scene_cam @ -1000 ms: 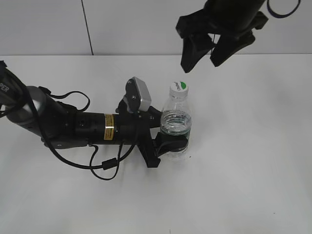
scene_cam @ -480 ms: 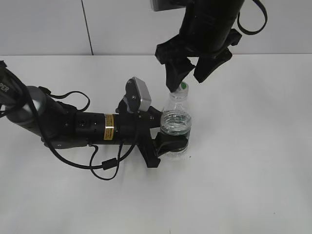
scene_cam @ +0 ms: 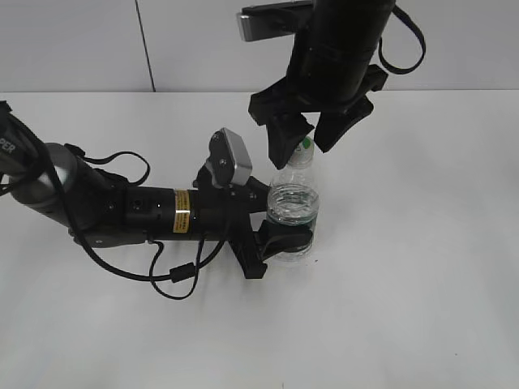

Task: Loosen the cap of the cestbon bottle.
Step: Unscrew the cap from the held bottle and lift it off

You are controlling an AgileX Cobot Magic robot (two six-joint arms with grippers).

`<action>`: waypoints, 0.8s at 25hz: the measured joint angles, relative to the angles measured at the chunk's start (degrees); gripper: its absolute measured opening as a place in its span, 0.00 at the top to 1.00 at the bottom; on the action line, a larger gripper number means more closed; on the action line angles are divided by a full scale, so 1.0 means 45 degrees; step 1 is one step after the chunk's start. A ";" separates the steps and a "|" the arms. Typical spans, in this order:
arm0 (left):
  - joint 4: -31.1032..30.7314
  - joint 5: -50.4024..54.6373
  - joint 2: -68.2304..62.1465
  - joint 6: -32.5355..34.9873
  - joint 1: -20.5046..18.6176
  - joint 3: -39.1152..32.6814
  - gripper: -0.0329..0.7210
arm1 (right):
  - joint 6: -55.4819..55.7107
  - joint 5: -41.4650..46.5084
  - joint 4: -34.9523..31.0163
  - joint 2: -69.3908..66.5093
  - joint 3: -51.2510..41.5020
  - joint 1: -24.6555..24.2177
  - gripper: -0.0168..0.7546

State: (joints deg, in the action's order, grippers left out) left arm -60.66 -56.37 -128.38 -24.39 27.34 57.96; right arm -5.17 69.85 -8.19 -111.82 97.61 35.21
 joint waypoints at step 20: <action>0.0038 0.0035 0.0000 0.0000 0.0014 0.0005 0.41 | -0.0067 0.0000 0.0084 -0.0104 0.0000 0.0023 0.58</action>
State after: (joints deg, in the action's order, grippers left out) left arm -60.49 -56.21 -128.38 -24.39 27.40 57.98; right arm -5.47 69.85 -7.81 -112.29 97.61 35.32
